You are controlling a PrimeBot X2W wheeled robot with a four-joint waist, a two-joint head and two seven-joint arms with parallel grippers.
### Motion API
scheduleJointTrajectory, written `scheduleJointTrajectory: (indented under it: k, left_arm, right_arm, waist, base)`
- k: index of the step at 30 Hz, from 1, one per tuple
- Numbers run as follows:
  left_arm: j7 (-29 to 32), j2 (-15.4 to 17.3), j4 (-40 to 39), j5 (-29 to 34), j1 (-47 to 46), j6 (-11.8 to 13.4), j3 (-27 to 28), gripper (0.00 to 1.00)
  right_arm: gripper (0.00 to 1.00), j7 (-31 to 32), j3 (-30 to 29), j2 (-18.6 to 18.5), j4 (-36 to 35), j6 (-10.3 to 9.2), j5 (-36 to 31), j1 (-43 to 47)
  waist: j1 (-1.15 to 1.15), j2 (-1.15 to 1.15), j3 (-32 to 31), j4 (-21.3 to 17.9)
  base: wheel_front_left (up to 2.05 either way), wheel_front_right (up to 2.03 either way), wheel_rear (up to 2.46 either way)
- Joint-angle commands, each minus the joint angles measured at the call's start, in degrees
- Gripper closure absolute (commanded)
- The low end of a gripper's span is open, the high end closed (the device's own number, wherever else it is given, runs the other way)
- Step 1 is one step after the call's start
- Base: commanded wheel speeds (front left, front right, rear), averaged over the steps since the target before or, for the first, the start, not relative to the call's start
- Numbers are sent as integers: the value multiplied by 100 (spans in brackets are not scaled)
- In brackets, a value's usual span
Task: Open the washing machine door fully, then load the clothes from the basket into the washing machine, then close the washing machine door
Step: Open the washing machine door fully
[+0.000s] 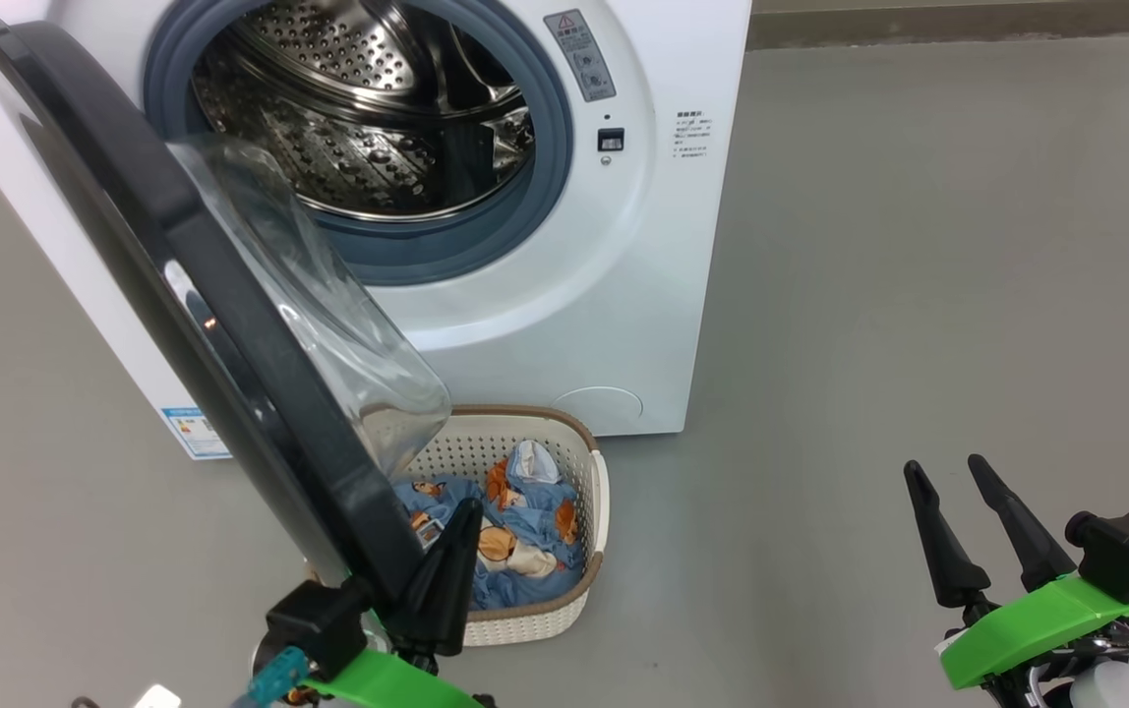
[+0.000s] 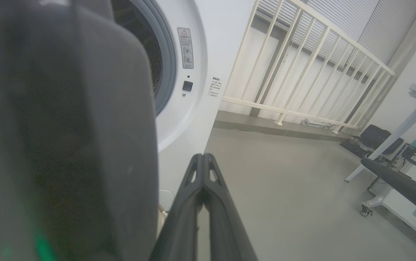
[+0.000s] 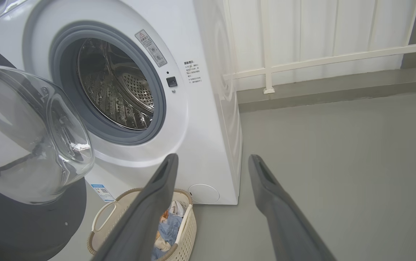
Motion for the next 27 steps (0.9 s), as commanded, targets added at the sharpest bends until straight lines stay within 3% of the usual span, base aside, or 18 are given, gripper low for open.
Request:
scheduleJointTrajectory:
  k: [1, 11, 27]
  left_arm:
    - [-80, 43, -88, -58, -260, 37, 259, 100]
    - [-111, 143, -237, -71, -33, 92, 418, 100]
    - [-61, 359, -484, -132, 276, 258, 537, 100]
  right_arm:
    - [0, -70, 95, -72, -103, 32, 111, -147]
    - [0, -70, 127, -79, -74, 32, 125, -115]
    - [0, -70, 163, -27, -5, 32, 152, -79]
  waist:
    - [0, 0, -7, 10]
    - [0, 0, -35, 175]
    - [0, 0, -62, 886]
  base:
    - [0, 0, 0]
    - [0, 0, 0]
    - [0, 0, 0]
